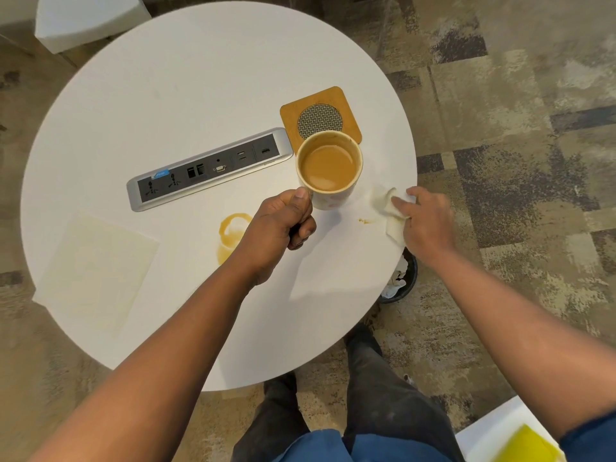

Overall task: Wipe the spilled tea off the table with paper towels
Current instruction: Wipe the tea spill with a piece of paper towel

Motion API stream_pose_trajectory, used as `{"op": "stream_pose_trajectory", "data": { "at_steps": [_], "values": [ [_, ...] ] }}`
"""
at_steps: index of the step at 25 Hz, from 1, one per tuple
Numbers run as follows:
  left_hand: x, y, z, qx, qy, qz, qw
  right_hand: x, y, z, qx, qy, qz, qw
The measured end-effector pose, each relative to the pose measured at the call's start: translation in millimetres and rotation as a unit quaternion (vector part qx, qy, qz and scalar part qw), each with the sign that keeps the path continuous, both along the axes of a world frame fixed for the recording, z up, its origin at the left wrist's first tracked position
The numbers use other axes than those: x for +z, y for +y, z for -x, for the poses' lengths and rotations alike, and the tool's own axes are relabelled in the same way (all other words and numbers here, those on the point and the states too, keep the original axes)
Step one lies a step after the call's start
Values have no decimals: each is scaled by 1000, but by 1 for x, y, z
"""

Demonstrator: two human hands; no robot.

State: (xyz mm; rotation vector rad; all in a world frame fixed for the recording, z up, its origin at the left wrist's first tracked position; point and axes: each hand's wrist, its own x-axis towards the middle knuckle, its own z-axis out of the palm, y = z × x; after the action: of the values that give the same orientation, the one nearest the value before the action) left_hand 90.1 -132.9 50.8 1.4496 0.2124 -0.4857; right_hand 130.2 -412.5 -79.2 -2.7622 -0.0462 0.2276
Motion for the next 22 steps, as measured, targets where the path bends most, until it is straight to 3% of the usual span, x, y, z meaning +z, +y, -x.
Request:
{"op": "stream_pose_trajectory", "data": {
  "at_steps": [5, 9, 17, 19, 22],
  "values": [
    [1, -3, 0, -1, 3, -3, 1000, -3, 4, 13, 59, 71, 87, 992],
    [1, -4, 0, -2, 2, -3, 1000, 8, 12, 3, 62, 22, 123, 990],
    [0, 0, 1, -3, 2, -3, 1000, 23, 33, -29, 3, -6, 53, 999],
    [-1, 2, 1, -1, 4, -6, 1000, 19, 38, -44, 5, 12, 43, 999],
    [-3, 5, 1, 4, 7, -10, 1000, 7, 50, -67, -42, 69, -47, 996]
  ]
}}
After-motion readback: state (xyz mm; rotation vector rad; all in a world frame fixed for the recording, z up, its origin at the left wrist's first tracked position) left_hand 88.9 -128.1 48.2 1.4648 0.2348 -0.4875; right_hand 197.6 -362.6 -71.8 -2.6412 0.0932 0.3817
